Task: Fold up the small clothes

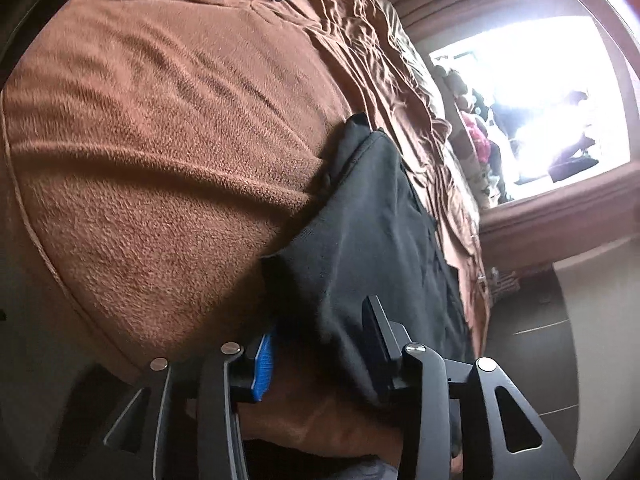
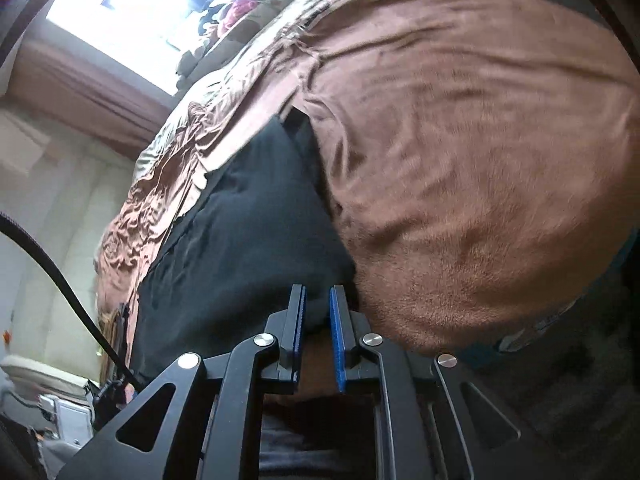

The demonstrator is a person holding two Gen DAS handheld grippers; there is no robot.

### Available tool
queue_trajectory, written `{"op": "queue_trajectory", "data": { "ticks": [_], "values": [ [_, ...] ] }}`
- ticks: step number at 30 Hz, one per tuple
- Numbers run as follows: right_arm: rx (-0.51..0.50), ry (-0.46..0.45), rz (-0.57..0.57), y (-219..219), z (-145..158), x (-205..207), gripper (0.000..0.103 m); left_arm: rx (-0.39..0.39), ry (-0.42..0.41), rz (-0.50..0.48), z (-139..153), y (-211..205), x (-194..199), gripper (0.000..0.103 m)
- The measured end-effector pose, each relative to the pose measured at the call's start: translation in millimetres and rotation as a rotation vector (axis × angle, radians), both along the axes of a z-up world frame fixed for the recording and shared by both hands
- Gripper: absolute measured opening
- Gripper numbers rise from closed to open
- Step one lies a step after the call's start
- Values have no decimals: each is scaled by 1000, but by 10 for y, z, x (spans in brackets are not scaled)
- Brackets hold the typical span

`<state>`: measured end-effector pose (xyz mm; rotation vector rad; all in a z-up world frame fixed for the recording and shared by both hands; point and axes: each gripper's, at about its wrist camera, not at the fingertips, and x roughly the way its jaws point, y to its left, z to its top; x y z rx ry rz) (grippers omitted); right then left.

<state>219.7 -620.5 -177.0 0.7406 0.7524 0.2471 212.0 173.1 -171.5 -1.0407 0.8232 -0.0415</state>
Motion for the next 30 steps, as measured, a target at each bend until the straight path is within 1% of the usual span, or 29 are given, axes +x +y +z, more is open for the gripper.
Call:
{"op": "queue_trajectory", "data": {
  "ticks": [2, 6, 8, 12, 14, 16, 17, 18, 20, 22, 25, 27, 30],
  "values": [
    [-15, -27, 1, 2, 129, -87, 10, -27, -3, 22, 10, 15, -17, 43],
    [-34, -92, 5, 201, 417, -137, 10, -66, 14, 80, 13, -4, -47, 43],
    [-32, -110, 29, 285, 442, -177, 10, -78, 25, 113, 5, -25, -69, 43],
    [-60, -125, 101, 667, 559, -18, 10, -110, 47, 169, -58, -50, -87, 43],
    [-75, -128, 146, 866, 583, 84, 10, -87, 54, 178, -49, -64, -81, 42],
    [-94, -126, 189, 1053, 592, 214, 10, -59, 43, 197, 7, -45, -89, 42],
    [-108, -123, 201, 1130, 592, 261, 10, -59, 40, 205, 15, -41, -98, 42],
    [-127, -118, 210, 1205, 599, 326, 10, -59, 39, 207, 21, -47, -94, 42],
    [-156, -107, 222, 1345, 591, 474, 10, -26, 50, 206, 36, -106, -65, 42],
    [-178, -98, 236, 1487, 561, 583, 10, -14, 47, 208, 43, -131, -60, 42],
    [-218, -81, 251, 1738, 528, 726, 10, 20, 56, 255, 57, -110, -99, 42],
    [-227, -73, 275, 1893, 494, 805, 10, 28, 51, 260, 70, -98, -88, 42],
    [-275, -64, 313, 2152, 457, 909, 10, 25, 60, 243, 43, -94, -46, 42]
  ]
}}
